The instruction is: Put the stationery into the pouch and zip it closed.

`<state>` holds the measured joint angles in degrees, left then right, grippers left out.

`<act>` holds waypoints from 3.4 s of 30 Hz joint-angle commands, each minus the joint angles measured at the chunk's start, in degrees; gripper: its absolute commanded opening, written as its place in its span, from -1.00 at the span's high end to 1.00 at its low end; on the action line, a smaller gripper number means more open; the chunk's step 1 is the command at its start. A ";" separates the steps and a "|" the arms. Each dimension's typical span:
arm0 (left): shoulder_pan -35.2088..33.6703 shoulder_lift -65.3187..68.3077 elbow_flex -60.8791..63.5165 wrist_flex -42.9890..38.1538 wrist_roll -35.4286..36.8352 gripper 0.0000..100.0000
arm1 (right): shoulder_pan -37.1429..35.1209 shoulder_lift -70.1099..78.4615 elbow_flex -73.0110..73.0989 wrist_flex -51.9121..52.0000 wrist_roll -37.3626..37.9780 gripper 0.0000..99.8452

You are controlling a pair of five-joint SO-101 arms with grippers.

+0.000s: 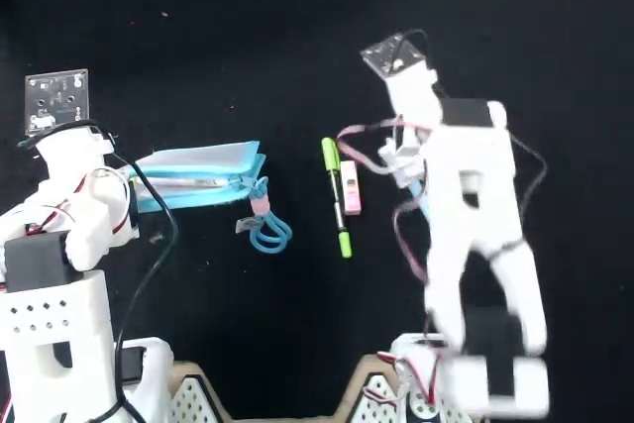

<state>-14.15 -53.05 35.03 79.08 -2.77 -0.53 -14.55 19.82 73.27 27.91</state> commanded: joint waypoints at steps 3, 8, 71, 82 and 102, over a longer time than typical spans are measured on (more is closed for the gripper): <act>-0.13 0.18 1.36 -0.35 -0.44 0.94 | -5.45 -20.70 1.10 0.09 -6.15 0.98; -0.13 0.18 1.36 -0.35 -0.44 0.94 | -12.84 -34.77 1.10 2.46 -12.13 0.98; -0.13 0.18 1.27 -0.35 -0.44 0.94 | -51.69 -40.57 36.88 -52.57 -16.88 0.98; -0.13 0.18 1.36 -0.35 -0.44 0.94 | -51.16 -37.76 21.05 -25.76 -16.88 0.40; -0.13 0.18 1.36 -0.35 -0.53 0.94 | -22.95 -39.78 17.89 -9.32 -24.70 0.70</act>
<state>-13.98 -53.05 35.47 79.16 -2.77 -29.98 -60.26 37.41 63.87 5.85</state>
